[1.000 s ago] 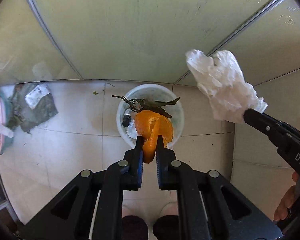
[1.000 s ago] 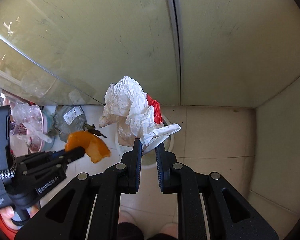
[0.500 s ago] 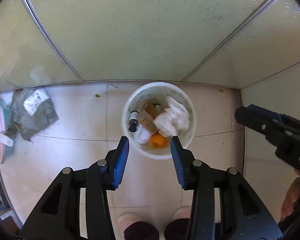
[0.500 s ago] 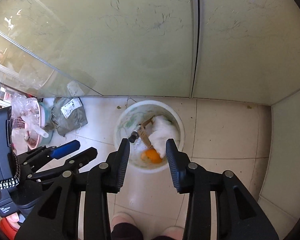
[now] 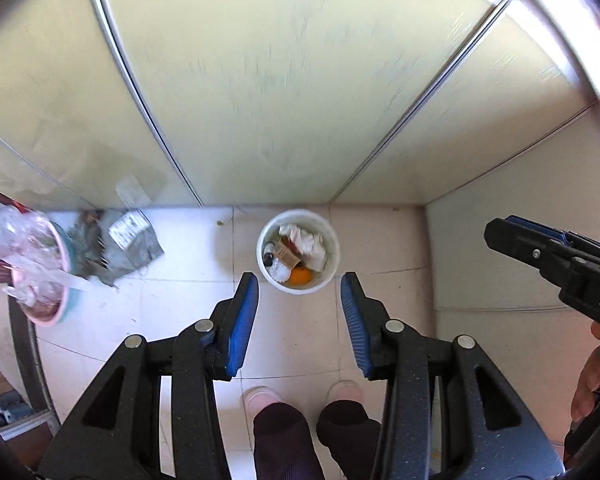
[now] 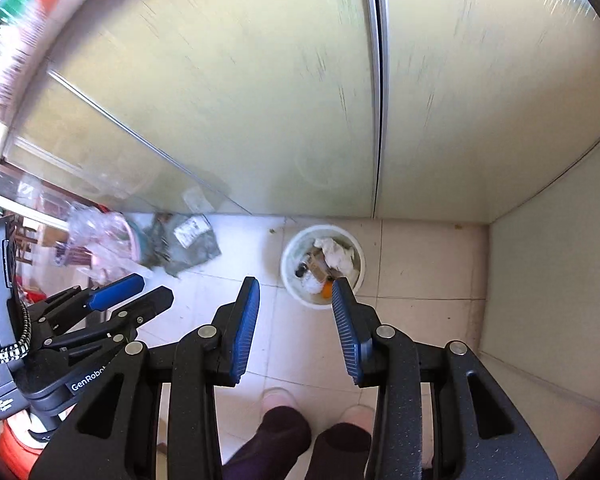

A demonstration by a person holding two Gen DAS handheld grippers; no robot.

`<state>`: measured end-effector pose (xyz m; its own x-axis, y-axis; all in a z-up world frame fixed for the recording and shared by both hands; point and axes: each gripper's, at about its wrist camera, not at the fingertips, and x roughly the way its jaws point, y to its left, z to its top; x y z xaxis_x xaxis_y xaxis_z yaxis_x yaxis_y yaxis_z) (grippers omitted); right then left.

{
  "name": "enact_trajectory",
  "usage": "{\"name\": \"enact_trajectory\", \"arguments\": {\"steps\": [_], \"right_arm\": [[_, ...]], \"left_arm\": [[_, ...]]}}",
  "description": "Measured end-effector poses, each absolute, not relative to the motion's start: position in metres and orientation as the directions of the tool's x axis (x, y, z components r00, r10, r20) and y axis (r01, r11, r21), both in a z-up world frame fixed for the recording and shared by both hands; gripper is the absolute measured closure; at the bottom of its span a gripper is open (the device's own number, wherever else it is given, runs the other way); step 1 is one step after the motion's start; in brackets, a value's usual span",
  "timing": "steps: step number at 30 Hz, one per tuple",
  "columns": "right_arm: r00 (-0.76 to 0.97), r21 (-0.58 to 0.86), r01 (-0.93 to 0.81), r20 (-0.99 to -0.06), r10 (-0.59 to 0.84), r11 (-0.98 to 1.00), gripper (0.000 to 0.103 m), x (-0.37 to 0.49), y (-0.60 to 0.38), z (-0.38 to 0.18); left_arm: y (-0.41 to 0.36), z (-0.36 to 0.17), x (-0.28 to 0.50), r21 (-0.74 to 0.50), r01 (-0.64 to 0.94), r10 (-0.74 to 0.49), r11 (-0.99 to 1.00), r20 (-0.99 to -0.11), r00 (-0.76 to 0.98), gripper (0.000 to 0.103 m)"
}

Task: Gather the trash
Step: 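Raise both tools back above the counter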

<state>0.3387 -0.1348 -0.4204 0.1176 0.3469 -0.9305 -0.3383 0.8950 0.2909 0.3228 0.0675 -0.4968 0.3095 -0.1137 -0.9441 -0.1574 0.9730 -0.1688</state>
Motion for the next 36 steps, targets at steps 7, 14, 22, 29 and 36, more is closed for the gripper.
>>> {"name": "enact_trajectory", "arguments": {"steps": [7, 14, 22, 29, 36], "right_arm": [[0.251, 0.307, -0.335, -0.882, 0.398, 0.891, 0.069, 0.316, -0.135, -0.278], [0.433, 0.282, -0.351, -0.797, 0.422, 0.893, 0.069, 0.290, -0.136, -0.160], [0.636, 0.202, -0.370, -0.657, 0.406, 0.907, 0.059, 0.270, -0.117, -0.070], [0.728, 0.178, -0.376, -0.551, 0.409, 0.909, 0.027, 0.287, -0.115, -0.023], [0.756, 0.162, -0.409, -0.491, 0.433, 0.898, 0.018, 0.337, -0.117, -0.015]], "left_arm": [[0.076, -0.346, 0.295, -0.170, -0.120, -0.100, 0.978, -0.890, 0.444, 0.059], [0.092, -0.216, 0.264, -0.185, -0.075, -0.102, 0.980, -0.787, 0.609, 0.055], [0.106, -0.103, 0.245, -0.126, -0.034, -0.052, 0.991, -0.619, 0.783, 0.047], [0.118, -0.057, 0.259, -0.093, -0.063, 0.006, 0.994, -0.515, 0.857, 0.007], [0.126, -0.050, 0.319, -0.086, -0.123, 0.067, 0.989, -0.481, 0.874, 0.005]]}}
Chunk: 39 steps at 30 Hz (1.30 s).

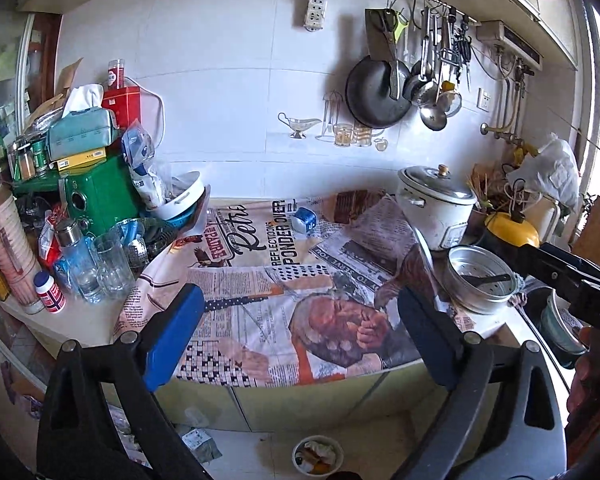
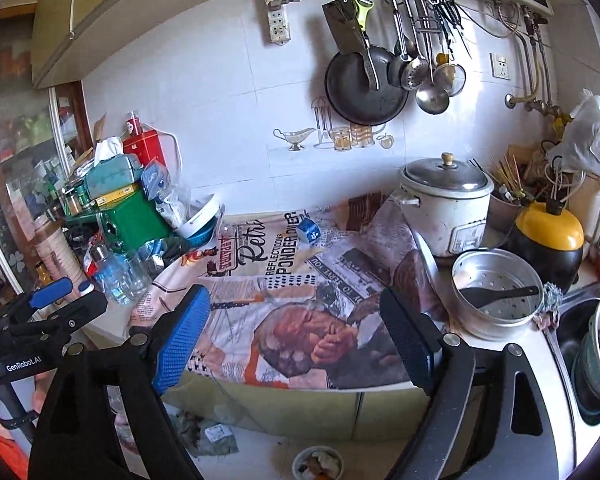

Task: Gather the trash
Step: 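Raise both tools back above the counter, then grasp the clear plastic cup with the left tool while the right tool grasps the blue paper cup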

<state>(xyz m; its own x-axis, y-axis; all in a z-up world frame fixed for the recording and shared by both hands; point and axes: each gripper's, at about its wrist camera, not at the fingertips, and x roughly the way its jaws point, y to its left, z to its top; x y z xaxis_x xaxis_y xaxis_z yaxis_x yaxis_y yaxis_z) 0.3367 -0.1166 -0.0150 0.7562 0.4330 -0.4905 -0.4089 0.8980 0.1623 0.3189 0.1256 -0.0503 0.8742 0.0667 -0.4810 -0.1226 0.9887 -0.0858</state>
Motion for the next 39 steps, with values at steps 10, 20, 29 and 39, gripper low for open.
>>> {"name": "enact_trajectory", "arguments": {"steps": [10, 20, 29, 39], "right_arm": [[0.693, 0.155, -0.500, -0.517, 0.501, 0.852, 0.018, 0.482, -0.121, -0.011], [0.618, 0.178, -0.537, -0.582, 0.528, 0.825, 0.018, 0.576, -0.095, -0.040], [0.589, 0.186, -0.455, -0.670, 0.451, 0.871, 0.018, 0.640, -0.042, -0.079], [0.513, 0.216, -0.348, -0.770, 0.379, 0.912, 0.018, 0.719, 0.029, -0.144]], "left_arm": [[0.137, -0.044, 0.458, -0.120, -0.283, 0.182, 0.952, -0.520, 0.834, 0.005], [0.176, -0.075, 0.560, -0.155, -0.396, 0.236, 0.905, -0.590, 0.772, 0.007], [0.247, -0.129, 0.665, -0.116, -0.369, 0.212, 0.922, -0.647, 0.732, 0.025], [0.321, -0.233, 0.788, -0.165, -0.431, 0.167, 0.887, -0.756, 0.633, 0.052]]}}
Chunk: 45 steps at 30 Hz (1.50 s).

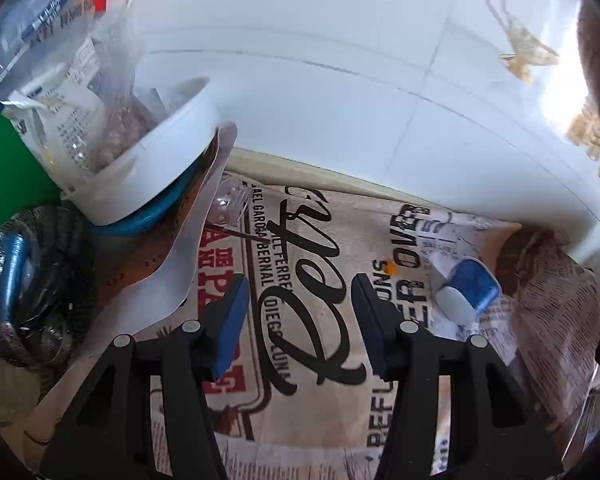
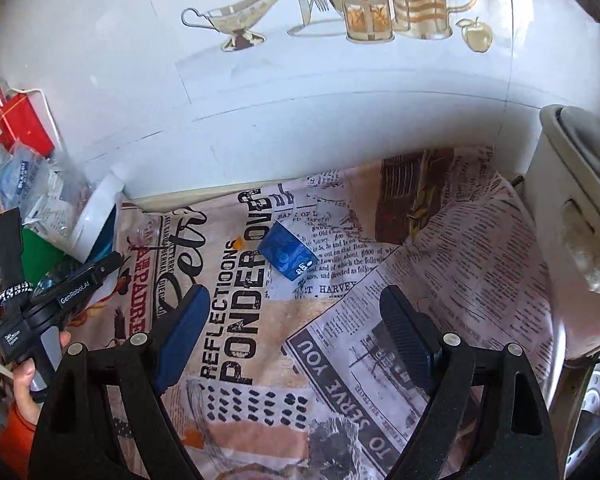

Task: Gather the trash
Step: 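Grasp the clear plastic cup with the left tool while the right tool grasps the blue paper cup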

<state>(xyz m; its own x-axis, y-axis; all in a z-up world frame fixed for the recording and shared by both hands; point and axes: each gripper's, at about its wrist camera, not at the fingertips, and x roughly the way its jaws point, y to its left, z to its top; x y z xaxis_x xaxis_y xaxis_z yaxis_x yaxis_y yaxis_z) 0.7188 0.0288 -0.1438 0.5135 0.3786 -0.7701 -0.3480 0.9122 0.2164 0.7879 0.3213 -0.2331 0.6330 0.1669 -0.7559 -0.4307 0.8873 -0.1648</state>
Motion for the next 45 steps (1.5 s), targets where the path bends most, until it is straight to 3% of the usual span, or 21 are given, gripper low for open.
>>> {"name": "enact_trajectory", "arguments": {"steps": [6, 18, 21, 23, 25, 32, 40, 42, 45], "right_arm": [[0.461, 0.238, -0.302, -0.811, 0.359, 0.923, 0.018, 0.751, 0.037, -0.186], [0.414, 0.277, -0.288, -0.827, 0.380, 0.917, 0.018, 0.785, 0.036, -0.239], [0.409, 0.268, -0.316, -0.827, 0.385, 0.910, 0.018, 0.790, 0.040, -0.245], [0.411, 0.257, -0.336, -0.826, 0.386, 0.906, 0.018, 0.792, 0.043, -0.245], [0.411, 0.257, -0.352, -0.821, 0.396, 0.900, 0.018, 0.794, 0.046, -0.247], [0.406, 0.226, -0.430, -0.817, 0.410, 0.874, 0.018, 0.801, 0.064, -0.256], [0.433, 0.138, -0.486, -0.820, 0.375, 0.863, 0.019, 0.818, 0.097, -0.265], [0.420, 0.153, -0.474, -0.827, 0.375, 0.867, 0.039, 0.823, 0.098, -0.269], [0.398, 0.180, -0.460, -0.834, 0.383, 0.870, 0.059, 0.825, 0.095, -0.272]], "left_arm": [[0.360, -0.285, 0.833, -0.151, -0.559, 0.246, 0.816, -0.783, 0.571, 0.066], [0.390, -0.309, 0.860, -0.137, -0.731, 0.409, 0.669, -0.753, 0.515, 0.070], [0.393, -0.315, 0.870, -0.099, -0.756, 0.439, 0.647, -0.762, 0.476, 0.079], [0.396, -0.320, 0.876, -0.070, -0.771, 0.461, 0.633, -0.767, 0.447, 0.093], [0.400, -0.322, 0.875, -0.067, -0.788, 0.477, 0.612, -0.763, 0.436, 0.097], [0.385, -0.312, 0.863, -0.078, -0.704, 0.427, 0.706, -0.746, 0.511, 0.102], [0.343, -0.290, 0.845, -0.127, -0.527, 0.270, 0.840, -0.746, 0.609, 0.102], [0.336, -0.285, 0.838, -0.135, -0.492, 0.239, 0.860, -0.746, 0.622, 0.102], [0.320, -0.278, 0.830, -0.123, -0.442, 0.212, 0.889, -0.744, 0.634, 0.102]]}}
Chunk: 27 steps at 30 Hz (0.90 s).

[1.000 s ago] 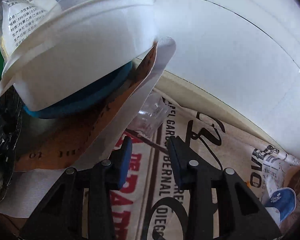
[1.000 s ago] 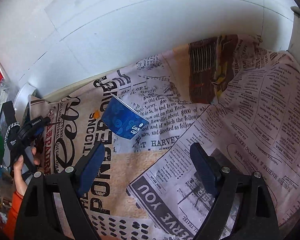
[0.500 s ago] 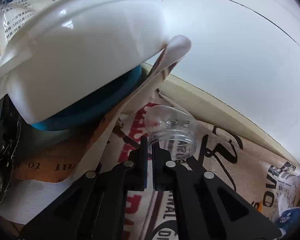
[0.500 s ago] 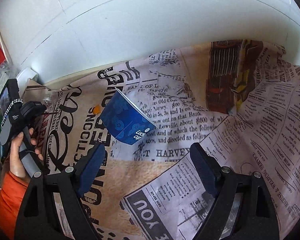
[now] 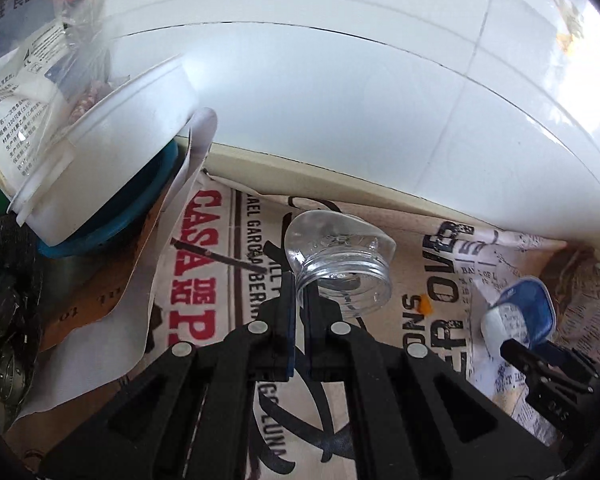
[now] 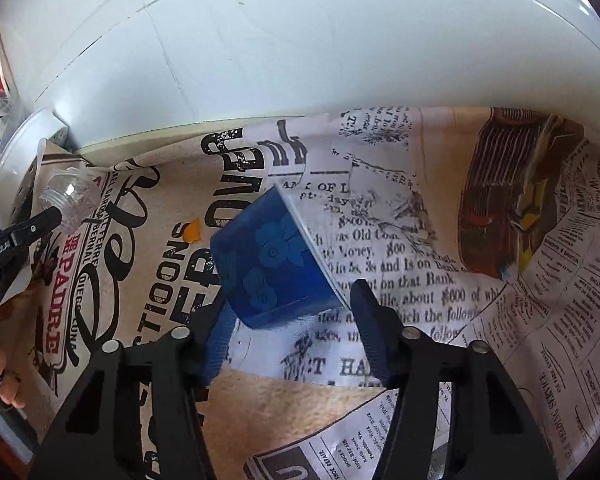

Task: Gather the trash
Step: 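Grasp the clear plastic cup with the left tool while the right tool grasps the blue paper cup, then carry the clear cup and blue paper cup down toward the floor bin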

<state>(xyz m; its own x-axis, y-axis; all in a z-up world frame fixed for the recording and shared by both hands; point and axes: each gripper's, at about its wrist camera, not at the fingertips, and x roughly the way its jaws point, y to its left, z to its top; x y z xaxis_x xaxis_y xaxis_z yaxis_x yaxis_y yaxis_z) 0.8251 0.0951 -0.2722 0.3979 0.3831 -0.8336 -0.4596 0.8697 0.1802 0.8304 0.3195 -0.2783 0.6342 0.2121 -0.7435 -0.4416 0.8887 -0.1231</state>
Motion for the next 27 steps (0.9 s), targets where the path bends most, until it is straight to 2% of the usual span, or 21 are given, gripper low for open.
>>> {"name": "enact_trajectory", "arguments": {"steps": [6, 12, 20, 27], "right_arm": [[0.443, 0.199, -0.460, -0.794, 0.417, 0.866, 0.062, 0.805, 0.080, -0.250], [0.481, 0.220, -0.444, -0.759, 0.438, 0.869, 0.062, 0.776, 0.045, -0.208], [0.541, 0.214, -0.472, -0.695, 0.473, 0.855, 0.062, 0.713, -0.023, -0.139], [0.537, 0.219, -0.534, -0.659, 0.527, 0.817, 0.062, 0.658, -0.072, -0.102]], "left_arm": [[0.299, -0.259, 0.820, -0.116, -0.350, 0.152, 0.930, -0.745, 0.650, 0.102], [0.254, -0.212, 0.783, -0.096, -0.265, 0.120, 0.959, -0.711, 0.693, 0.102], [0.186, -0.153, 0.712, -0.089, -0.262, 0.147, 0.961, -0.641, 0.754, 0.102], [0.131, -0.109, 0.632, -0.092, -0.261, 0.154, 0.961, -0.605, 0.781, 0.102]]}}
